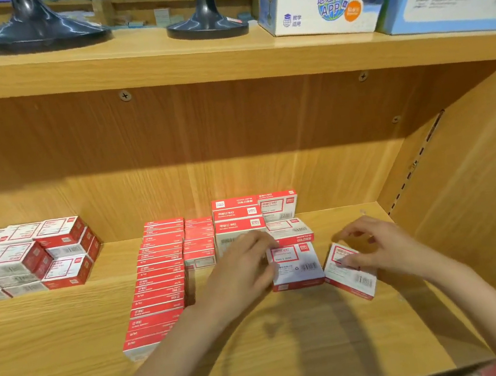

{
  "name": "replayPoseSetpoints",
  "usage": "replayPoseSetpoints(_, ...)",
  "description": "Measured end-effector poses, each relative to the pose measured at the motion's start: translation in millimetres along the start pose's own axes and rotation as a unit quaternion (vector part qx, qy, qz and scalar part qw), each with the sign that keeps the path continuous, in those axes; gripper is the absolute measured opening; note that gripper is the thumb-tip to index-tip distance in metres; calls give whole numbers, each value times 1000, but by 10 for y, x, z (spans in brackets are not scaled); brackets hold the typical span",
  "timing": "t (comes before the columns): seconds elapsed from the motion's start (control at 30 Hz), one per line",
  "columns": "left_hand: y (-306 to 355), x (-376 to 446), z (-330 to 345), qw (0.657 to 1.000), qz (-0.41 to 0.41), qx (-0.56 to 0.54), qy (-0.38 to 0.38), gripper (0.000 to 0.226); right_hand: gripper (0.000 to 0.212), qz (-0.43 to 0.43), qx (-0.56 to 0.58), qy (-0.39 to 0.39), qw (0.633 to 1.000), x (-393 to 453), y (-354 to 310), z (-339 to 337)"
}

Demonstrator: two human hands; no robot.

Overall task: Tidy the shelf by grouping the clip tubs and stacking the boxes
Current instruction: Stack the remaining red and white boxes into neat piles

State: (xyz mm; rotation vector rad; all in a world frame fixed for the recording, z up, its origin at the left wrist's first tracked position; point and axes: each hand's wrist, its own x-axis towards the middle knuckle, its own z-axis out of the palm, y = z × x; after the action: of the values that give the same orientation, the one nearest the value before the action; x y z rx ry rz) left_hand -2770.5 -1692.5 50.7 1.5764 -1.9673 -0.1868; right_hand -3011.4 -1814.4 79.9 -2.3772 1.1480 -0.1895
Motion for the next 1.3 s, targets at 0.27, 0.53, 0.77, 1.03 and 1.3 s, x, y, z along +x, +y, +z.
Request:
replayPoseSetpoints(0.27, 10, 147, 96, 989, 7, 137, -53, 47, 36, -122, -32, 76, 989, 370, -258, 308)
replayPoseSetpoints(0.53, 21, 29, -19, 995, 26, 94, 6, 42, 26, -91, 18, 147, 985, 634, -354, 198)
replayPoseSetpoints(0.77, -75, -97, 12, 993, 7, 111, -36, 47, 26, -28, 76, 210, 974, 702, -461, 333)
replayPoseSetpoints(1.03, -37, -97, 165, 993, 16, 111, -47, 48, 34, -5, 45, 201, 978, 617, -441, 206)
replayPoseSetpoints(1.3, -36, -38, 223, 994, -4, 81, -73, 60, 66, 108, -85, -69, 988, -127, 103, 56)
